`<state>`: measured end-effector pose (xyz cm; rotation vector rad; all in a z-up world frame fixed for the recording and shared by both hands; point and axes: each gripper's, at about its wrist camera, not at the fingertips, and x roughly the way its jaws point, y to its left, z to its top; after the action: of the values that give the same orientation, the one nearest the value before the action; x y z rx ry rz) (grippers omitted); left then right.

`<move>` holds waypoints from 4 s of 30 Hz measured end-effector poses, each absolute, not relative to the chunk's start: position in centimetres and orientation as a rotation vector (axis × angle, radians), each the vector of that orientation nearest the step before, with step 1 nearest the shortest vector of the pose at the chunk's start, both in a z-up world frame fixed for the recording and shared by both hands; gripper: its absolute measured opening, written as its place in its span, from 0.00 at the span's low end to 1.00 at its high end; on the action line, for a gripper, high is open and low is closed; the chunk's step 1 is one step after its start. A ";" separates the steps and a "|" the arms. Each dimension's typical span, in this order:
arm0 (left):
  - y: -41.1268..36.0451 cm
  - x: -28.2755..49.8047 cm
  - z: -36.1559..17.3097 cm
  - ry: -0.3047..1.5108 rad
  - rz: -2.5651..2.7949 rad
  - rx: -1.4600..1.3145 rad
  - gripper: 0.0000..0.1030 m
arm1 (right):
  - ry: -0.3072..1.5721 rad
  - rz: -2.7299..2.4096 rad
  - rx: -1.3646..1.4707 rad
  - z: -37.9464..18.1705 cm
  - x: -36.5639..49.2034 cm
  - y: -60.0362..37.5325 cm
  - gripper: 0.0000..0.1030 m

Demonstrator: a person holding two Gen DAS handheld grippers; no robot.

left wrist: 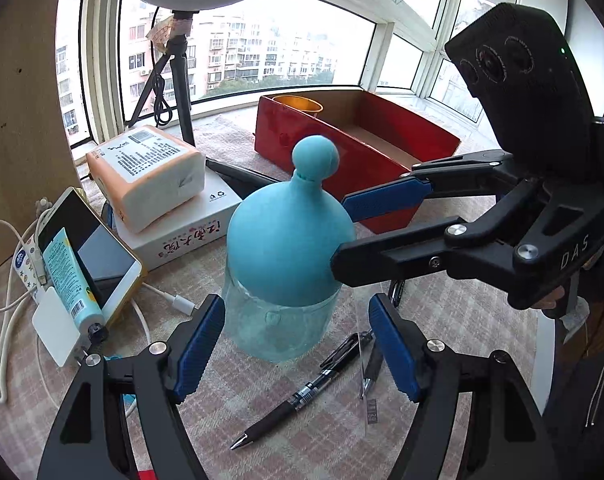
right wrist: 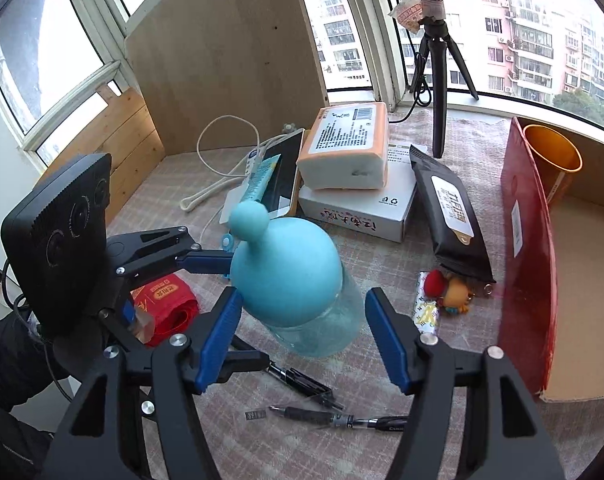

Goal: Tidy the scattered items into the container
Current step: 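Lift the water bottle upright off the table with the right gripper, then carry the bottle over the red box and lower it inside, then open the right gripper and withdraw it from the bottle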

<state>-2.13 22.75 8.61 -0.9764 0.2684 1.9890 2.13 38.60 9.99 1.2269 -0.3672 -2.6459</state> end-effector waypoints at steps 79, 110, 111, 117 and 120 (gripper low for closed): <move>20.9 -0.9 15.0 0.079 2.152 -0.868 0.70 | -0.379 -3.060 1.347 8.8 -1.9 55.9 0.65; 20.4 0.0 15.4 0.075 2.138 -0.845 0.70 | -0.234 -2.813 1.576 10.9 3.8 55.4 0.49; 20.4 0.0 15.4 0.073 2.137 -0.844 0.70 | -0.235 -2.793 1.618 10.5 3.7 55.6 0.36; 20.8 0.3 15.6 0.084 2.123 -0.841 0.70 | -0.302 -2.662 1.832 6.9 1.6 56.6 0.17; 20.6 0.4 15.8 0.093 2.125 -0.832 0.70 | -0.334 -2.633 1.887 5.5 0.5 56.9 0.17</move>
<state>0.37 20.57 15.79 -0.8316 0.0930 2.1252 0.52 56.88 5.49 1.8867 -0.3341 -2.6329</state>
